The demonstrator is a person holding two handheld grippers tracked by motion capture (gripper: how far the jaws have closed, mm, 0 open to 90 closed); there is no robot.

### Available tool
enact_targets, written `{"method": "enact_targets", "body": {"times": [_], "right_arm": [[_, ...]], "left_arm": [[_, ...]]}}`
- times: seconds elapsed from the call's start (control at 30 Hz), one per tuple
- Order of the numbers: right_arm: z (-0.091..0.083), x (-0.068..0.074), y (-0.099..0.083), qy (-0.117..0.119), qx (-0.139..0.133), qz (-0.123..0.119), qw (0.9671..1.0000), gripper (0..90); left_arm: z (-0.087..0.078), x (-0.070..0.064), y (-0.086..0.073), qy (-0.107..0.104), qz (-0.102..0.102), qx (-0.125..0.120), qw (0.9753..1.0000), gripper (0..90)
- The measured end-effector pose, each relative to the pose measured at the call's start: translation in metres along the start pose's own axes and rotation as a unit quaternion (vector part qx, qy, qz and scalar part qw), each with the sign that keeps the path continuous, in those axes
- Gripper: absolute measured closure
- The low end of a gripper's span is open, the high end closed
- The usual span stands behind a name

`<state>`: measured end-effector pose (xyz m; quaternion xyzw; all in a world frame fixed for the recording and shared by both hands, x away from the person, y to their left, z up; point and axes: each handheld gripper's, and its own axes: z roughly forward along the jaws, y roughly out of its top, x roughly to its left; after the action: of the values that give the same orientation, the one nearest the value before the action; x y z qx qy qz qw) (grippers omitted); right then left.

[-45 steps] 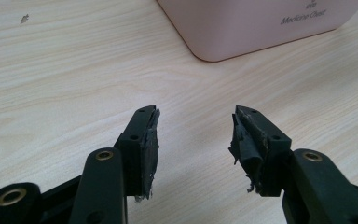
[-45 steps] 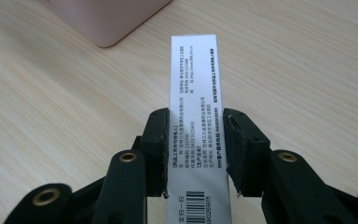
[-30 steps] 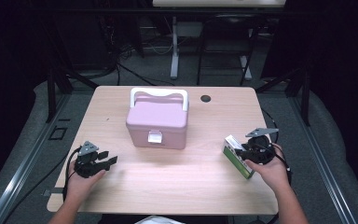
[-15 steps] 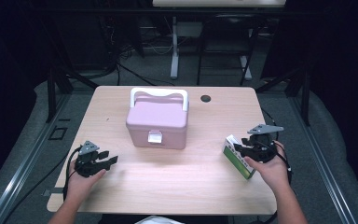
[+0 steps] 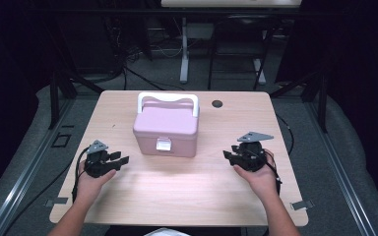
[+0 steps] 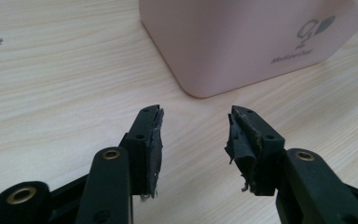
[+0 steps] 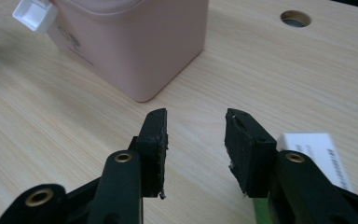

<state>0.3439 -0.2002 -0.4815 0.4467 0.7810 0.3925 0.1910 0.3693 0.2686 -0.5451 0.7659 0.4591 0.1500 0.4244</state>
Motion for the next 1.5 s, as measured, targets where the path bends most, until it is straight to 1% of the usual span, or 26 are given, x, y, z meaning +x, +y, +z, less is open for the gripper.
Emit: {"method": "enact_targets", "body": {"times": [0.13,0.17,0.2,0.23,0.27,0.37,0.43,0.47,0.5,0.53,0.6,0.67,0.73,0.83,0.87,0.9,0.97,1.0,1.07,1.1,1.13,1.2,1.3,1.33,1.4,1.5], "right_arm": [[0.014,0.008,0.003,0.001,0.001,0.004,1.0000,59.6],[0.018,0.010,0.004,0.002,-0.002,0.006,1.0000,59.6],[0.021,0.012,0.005,0.002,-0.004,0.006,1.0000,59.9],[0.023,0.014,0.006,0.000,-0.006,0.006,1.0000,59.9],[0.026,0.015,0.006,-0.002,-0.009,0.007,0.9999,60.3],[0.033,0.016,0.009,-0.013,-0.007,0.021,0.9997,60.6],[0.038,0.016,0.010,-0.007,-0.007,0.028,0.9996,60.3],[0.041,0.016,0.011,-0.007,-0.006,0.026,0.9996,59.8],[0.044,0.017,0.012,-0.009,-0.007,0.027,0.9996,58.8],[0.046,0.018,0.012,-0.011,-0.008,0.029,0.9995,58.1],[0.053,0.018,0.014,-0.012,-0.014,0.032,0.9993,56.7],[0.060,0.019,0.015,-0.012,-0.024,0.039,0.9989,55.0],[0.066,0.020,0.017,-0.011,-0.024,0.039,0.9989,53.3],[0.077,0.021,0.019,-0.016,-0.018,0.039,0.9989,51.8],[0.081,0.022,0.019,-0.017,-0.014,0.041,0.9989,51.5],[0.084,0.022,0.020,-0.021,-0.013,0.037,0.9990,51.6],[0.089,0.022,0.022,-0.020,-0.019,0.039,0.9989,53.1],[0.091,0.022,0.024,-0.018,-0.020,0.041,0.9988,53.2],[0.094,0.021,0.026,-0.018,-0.026,0.045,0.9985,53.7],[0.097,0.021,0.027,-0.017,-0.029,0.045,0.9984,54.1],[0.097,0.021,0.027,-0.017,-0.027,0.046,0.9984,54.1],[0.100,0.022,0.028,-0.016,-0.029,0.051,0.9982,54.5],[0.102,0.024,0.028,-0.025,-0.031,0.051,0.9979,55.7],[0.102,0.025,0.028,-0.029,-0.033,0.052,0.9977,56.8],[0.101,0.026,0.027,-0.030,-0.035,0.043,0.9980,62.5],[0.101,0.029,0.026,-0.037,-0.041,0.040,0.9976,70.2]], "left_arm": [[0.004,-0.001,0.013,-0.011,0.004,-0.009,0.9999,58.2],[0.005,-0.001,0.016,-0.009,0.009,-0.008,0.9999,58.4],[0.006,-0.002,0.019,-0.007,0.014,-0.013,0.9998,58.7],[0.006,-0.002,0.022,-0.005,0.015,-0.011,0.9998,58.8],[0.007,-0.001,0.025,-0.009,0.015,-0.014,0.9998,59.3],[0.009,0.002,0.034,-0.017,0.006,-0.022,0.9996,60.9],[0.010,0.004,0.040,-0.011,0.007,-0.025,0.9996,61.6],[0.012,0.005,0.042,-0.011,0.006,-0.028,0.9995,62.2],[0.013,0.006,0.044,-0.016,0.002,-0.030,0.9994,62.4],[0.015,0.008,0.046,-0.021,-0.005,-0.029,0.9993,63.7],[0.019,0.011,0.049,-0.018,-0.001,-0.025,0.9995,64.3],[0.023,0.012,0.051,-0.014,0.001,-0.026,0.9996,65.6],[0.026,0.013,0.052,-0.011,0.003,-0.027,0.9996,66.4],[0.032,0.018,0.052,-0.010,-0.005,-0.022,0.9997,67.8],[0.034,0.019,0.052,-0.009,-0.006,-0.019,0.9998,68.0],[0.036,0.020,0.051,-0.007,-0.005,-0.018,0.9998,68.3],[0.038,0.020,0.052,-0.009,-0.006,-0.014,0.9998,68.6],[0.039,0.019,0.052,-0.010,-0.006,-0.016,0.9998,68.8],[0.039,0.018,0.053,-0.010,-0.008,-0.015,0.9998,71.3],[0.039,0.017,0.054,-0.005,-0.008,-0.017,0.9998,72.1],[0.038,0.017,0.055,-0.009,-0.010,-0.013,0.9998,72.5],[0.038,0.016,0.054,-0.008,-0.012,-0.019,0.9997,73.5],[0.036,0.014,0.054,-0.008,-0.013,-0.022,0.9996,74.4],[0.035,0.013,0.054,-0.011,-0.014,-0.023,0.9996,74.6],[0.034,0.011,0.052,-0.023,-0.020,-0.025,0.9992,77.0],[0.033,0.007,0.051,-0.025,-0.019,-0.025,0.9992,79.6]]}}
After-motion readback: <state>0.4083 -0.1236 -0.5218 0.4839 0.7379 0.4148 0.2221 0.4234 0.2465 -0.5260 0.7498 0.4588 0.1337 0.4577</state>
